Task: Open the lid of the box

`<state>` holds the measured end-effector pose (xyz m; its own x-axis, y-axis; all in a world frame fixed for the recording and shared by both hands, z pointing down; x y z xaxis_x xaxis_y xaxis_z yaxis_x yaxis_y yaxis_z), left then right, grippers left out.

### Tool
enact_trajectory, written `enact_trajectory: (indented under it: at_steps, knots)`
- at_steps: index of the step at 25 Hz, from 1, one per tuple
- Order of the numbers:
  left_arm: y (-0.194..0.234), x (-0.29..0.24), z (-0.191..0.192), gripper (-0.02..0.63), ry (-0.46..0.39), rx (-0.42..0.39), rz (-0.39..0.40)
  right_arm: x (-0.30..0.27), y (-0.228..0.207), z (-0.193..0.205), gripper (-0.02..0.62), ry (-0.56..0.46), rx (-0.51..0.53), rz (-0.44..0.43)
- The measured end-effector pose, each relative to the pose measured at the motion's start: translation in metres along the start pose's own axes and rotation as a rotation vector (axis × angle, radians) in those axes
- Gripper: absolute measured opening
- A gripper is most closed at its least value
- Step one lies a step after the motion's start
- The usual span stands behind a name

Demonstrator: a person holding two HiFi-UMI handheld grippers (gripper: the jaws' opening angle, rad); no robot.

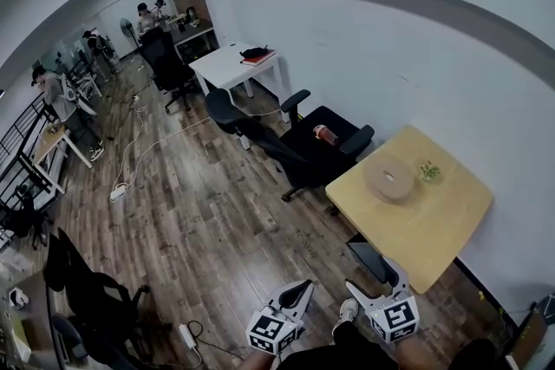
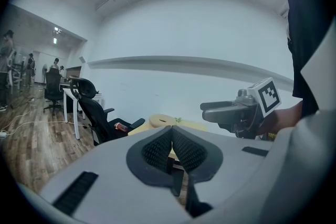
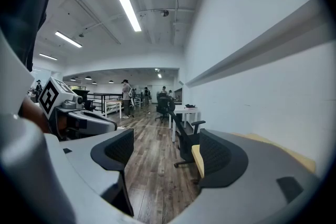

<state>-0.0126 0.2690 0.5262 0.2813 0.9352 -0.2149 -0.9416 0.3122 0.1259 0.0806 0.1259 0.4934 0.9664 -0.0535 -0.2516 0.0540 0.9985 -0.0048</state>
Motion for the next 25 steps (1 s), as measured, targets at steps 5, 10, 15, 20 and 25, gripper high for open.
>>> enact_trajectory:
  at_steps: [5,10,15,20,25]
  knots:
    - [0.006,-0.046,-0.012,0.02,0.016,0.008,-0.004,-0.022,-0.047,-0.004,0.396,0.008,-0.012,-0.01]
    - [-0.003,-0.096,-0.033,0.02,0.044,-0.056,0.013,-0.035,-0.1,-0.014,0.396,-0.004,-0.015,-0.01]
    - [0.003,-0.14,-0.046,0.02,0.046,-0.067,0.015,-0.052,-0.145,-0.025,0.396,-0.033,-0.006,-0.009]
    - [0.009,-0.189,-0.054,0.02,0.039,-0.07,0.029,-0.062,-0.188,-0.025,0.396,-0.021,0.0,-0.006]
    - [0.006,-0.222,-0.066,0.02,0.022,-0.049,0.025,-0.063,-0.223,-0.028,0.392,-0.037,-0.003,0.03]
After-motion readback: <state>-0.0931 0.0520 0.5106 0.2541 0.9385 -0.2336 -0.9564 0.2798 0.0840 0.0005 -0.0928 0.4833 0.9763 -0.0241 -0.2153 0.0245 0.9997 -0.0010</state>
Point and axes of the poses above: the fingertips, and each gripper's own axes: x backward along the fingers, y to its left, z out of its underside, the point moved 4 cm from there along x, backward along the fingers, and after that the axes turned 9 degrees about -z, right-handed, at the moved point
